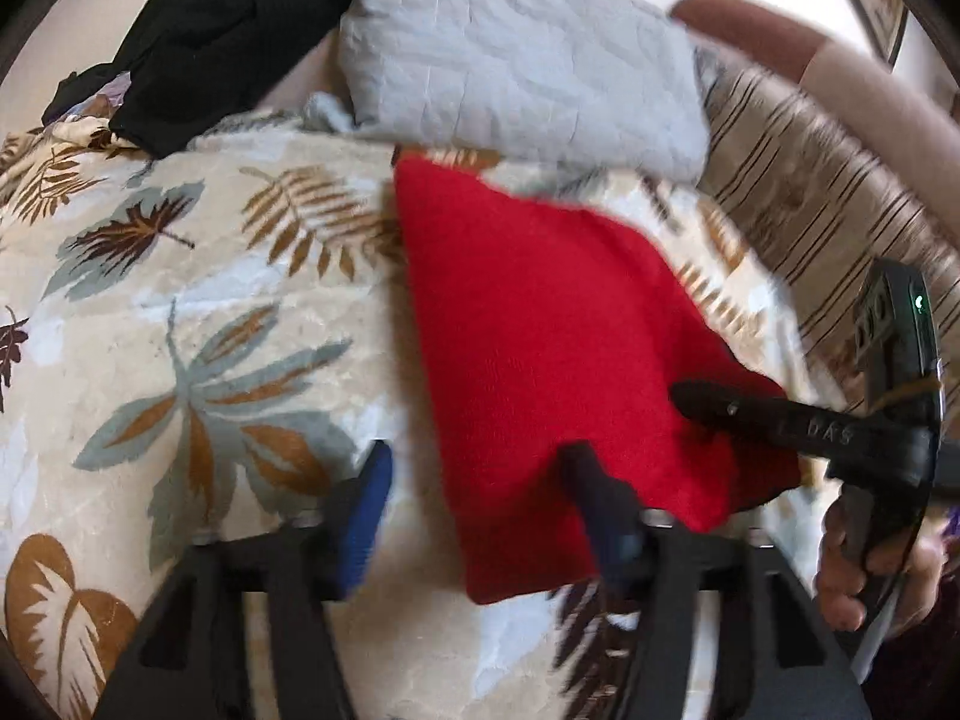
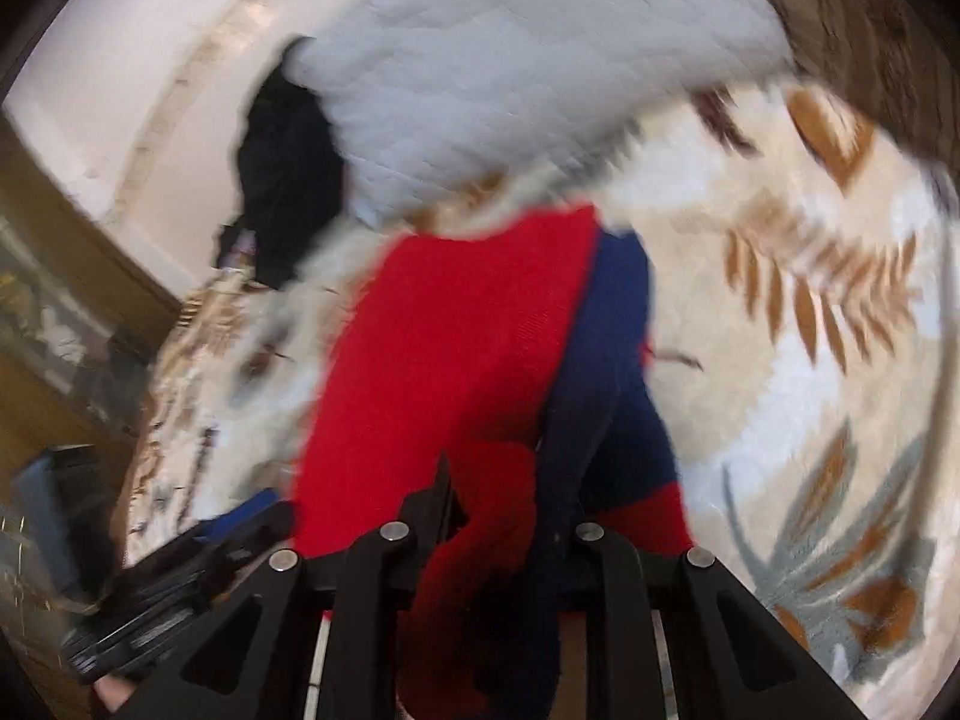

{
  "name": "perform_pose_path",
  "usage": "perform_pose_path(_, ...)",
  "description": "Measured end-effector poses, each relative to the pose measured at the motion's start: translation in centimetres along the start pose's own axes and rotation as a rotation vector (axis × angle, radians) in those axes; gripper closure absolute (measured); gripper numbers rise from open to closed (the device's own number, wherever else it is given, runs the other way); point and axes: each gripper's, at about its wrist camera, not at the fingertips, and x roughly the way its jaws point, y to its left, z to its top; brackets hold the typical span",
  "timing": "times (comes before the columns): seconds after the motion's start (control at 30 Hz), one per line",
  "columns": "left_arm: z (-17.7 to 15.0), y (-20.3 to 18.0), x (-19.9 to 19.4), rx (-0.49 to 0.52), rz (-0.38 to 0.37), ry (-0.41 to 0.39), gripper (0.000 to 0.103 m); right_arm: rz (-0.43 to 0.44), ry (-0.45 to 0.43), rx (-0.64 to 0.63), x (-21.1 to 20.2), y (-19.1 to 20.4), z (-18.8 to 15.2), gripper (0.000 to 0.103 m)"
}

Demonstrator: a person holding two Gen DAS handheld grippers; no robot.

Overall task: Fold small clothes
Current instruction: 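Lift the grasped edge with both grippers and fold it over the other half, then open both grippers and release the folded red bundle onto the bed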

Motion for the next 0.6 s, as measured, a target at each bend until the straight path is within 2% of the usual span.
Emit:
perform_pose_path(0.03,-0.1,0.1,0.3,-0.004,0.004,0.006,0.037,0.023,0.036,0.026,1.4,-1.1,0.0,0.076)
perform_pose_path(0.13,-0.2,0.0,-0.4,0.007,0.017,-0.015,0.037,0.094,0.040,0.132,-0.2,-2.1,1.0,0.071)
perform_pose_path(0.2,-0.1,-0.4,-0.9,0.032,0.041,-0.036,0.037,0.086,-0.019,0.141,-2.4,-2.3,2.0,0.070)
perform_pose_path(0.27,-0.2,-0.7,-0.8,0.039,0.056,-0.034,0.036,0.052,-0.118,0.099,-4.1,-1.6,3.2,0.070)
perform_pose_path(0.3,-0.2,-0.8,-0.6,0.040,0.059,-0.032,0.036,0.044,-0.135,0.081,-4.2,-1.2,3.8,0.070)
perform_pose_path(0.4,-0.2,-1.2,-0.5,0.065,0.086,-0.043,0.035,0.055,-0.082,0.030,-2.2,0.2,6.5,0.070)
perform_pose_path(0.47,-0.3,-1.6,-0.5,0.090,0.109,-0.054,0.034,-0.006,-0.037,-0.034,0.3,1.1,8.2,0.070)
perform_pose_path(0.6,-0.2,-1.9,-0.6,0.104,0.128,-0.061,0.033,-0.063,0.108,0.000,6.6,-0.6,9.7,0.071)
